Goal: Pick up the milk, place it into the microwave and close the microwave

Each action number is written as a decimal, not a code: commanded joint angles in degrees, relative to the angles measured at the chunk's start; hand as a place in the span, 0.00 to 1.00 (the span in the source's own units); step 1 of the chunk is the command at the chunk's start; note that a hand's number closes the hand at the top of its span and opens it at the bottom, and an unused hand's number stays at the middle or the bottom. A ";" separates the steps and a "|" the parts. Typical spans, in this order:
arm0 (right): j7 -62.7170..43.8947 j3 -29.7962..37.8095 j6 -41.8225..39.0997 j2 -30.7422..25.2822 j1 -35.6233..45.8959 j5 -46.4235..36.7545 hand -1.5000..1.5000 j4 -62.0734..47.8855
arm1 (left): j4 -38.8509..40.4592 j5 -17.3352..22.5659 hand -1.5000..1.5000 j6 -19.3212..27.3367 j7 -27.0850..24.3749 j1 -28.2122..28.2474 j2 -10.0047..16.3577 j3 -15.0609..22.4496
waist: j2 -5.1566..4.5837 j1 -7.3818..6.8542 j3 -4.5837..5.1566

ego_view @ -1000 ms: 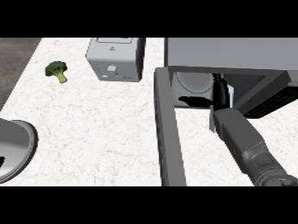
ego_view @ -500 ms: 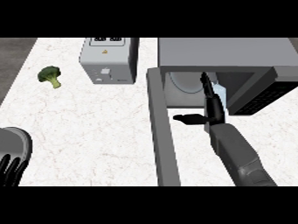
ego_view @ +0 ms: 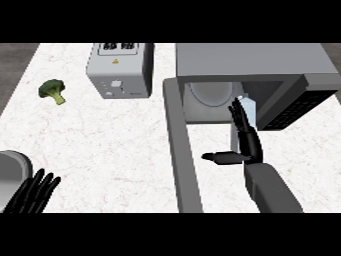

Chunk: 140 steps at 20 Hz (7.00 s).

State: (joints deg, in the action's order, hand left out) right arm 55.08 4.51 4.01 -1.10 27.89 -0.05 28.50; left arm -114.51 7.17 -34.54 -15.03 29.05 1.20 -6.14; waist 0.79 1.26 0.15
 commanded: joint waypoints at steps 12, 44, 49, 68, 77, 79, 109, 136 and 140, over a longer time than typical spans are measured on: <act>-14.26 -2.95 -12.45 -5.77 -31.03 10.06 0.00 43.79 | 9.73 -15.25 1.00 11.69 4.37 -16.23 -1.20 15.45 | -0.49 0.51 -0.03; -29.20 2.10 -24.41 -18.22 -35.40 24.24 0.00 72.04 | 58.08 6.79 0.00 54.36 7.96 -66.25 -1.19 59.42 | -2.21 6.80 0.07; -31.26 1.76 -25.85 -19.66 -32.41 26.29 0.00 73.03 | 57.65 14.00 1.00 55.18 4.54 -72.89 -1.19 55.67 | -3.06 9.21 0.11; -38.09 0.92 -28.85 -24.31 -27.05 32.82 0.00 78.83 | 63.32 24.60 1.00 62.10 1.07 -82.86 -1.09 54.02 | -4.48 18.20 0.12; -40.19 2.90 -29.79 -27.16 -25.60 35.92 0.00 79.20 | 65.48 27.46 1.00 63.87 1.32 -86.81 -1.15 53.52 | -4.78 20.75 0.01; -40.74 3.03 -29.58 -27.50 -24.81 36.27 0.00 78.78 | 65.84 27.95 1.00 64.69 1.47 -87.44 -1.14 53.84 | -5.18 21.09 -0.01; -45.46 7.51 -31.54 -34.40 -19.37 43.76 0.00 76.37 | 69.08 34.21 1.00 71.92 0.08 -91.65 -1.10 54.39 | -6.01 24.27 -0.26; -47.88 16.80 -28.56 -38.72 -21.15 49.84 0.00 76.98 | 80.20 44.82 0.00 71.64 -1.69 -88.83 5.28 55.08 | -5.52 14.41 0.13; -48.51 18.18 -28.62 -39.76 -21.87 50.62 0.00 77.45 | 80.69 46.08 0.00 70.60 -2.68 -88.44 5.40 55.96 | -5.38 13.40 0.10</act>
State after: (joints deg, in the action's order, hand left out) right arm 7.04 21.43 -24.91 -40.24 6.81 49.96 105.54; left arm -43.15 52.10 31.90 -15.99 -60.51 -0.11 55.98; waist -4.85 17.03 0.26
